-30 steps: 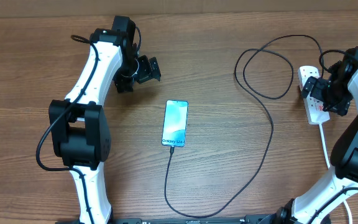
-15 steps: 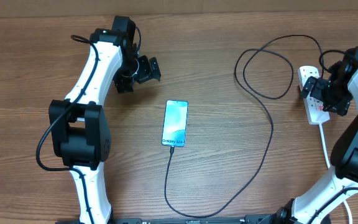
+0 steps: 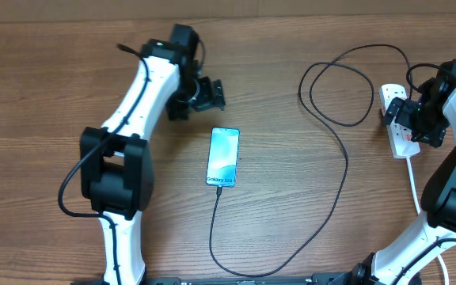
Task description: Plug charger to phone and switch on socket
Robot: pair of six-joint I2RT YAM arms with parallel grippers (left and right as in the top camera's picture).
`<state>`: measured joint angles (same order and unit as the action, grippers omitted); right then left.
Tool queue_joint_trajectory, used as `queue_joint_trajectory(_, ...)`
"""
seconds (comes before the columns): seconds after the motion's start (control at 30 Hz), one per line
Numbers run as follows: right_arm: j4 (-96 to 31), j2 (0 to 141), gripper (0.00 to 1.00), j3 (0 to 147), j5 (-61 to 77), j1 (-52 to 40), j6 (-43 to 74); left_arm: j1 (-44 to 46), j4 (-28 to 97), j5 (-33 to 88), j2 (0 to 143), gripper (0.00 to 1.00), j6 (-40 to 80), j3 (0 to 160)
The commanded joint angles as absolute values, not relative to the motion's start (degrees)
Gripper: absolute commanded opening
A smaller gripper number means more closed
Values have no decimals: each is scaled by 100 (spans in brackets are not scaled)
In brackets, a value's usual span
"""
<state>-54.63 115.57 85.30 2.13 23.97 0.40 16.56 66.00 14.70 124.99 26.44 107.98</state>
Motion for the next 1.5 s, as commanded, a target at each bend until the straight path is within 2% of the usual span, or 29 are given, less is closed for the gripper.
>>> queue_joint_trajectory(0.0,-5428,11336,100,8626,226,2416,-49,1935,6595,1441,12250,100,2574,10857)
queue_joint_trajectory(0.47,-5428,11336,100,8628,226,2416,-49,2633,6598,1441,11015,99,2574,10857)
queue_joint_trajectory(1.0,-5428,11336,100,8628,226,2416,-49,2628,6598,1441,9574,100,2574,10857)
queue_joint_trajectory(1.47,-5428,11336,100,8628,226,2416,-49,2628,6602,1441,9400,100,2574,10857)
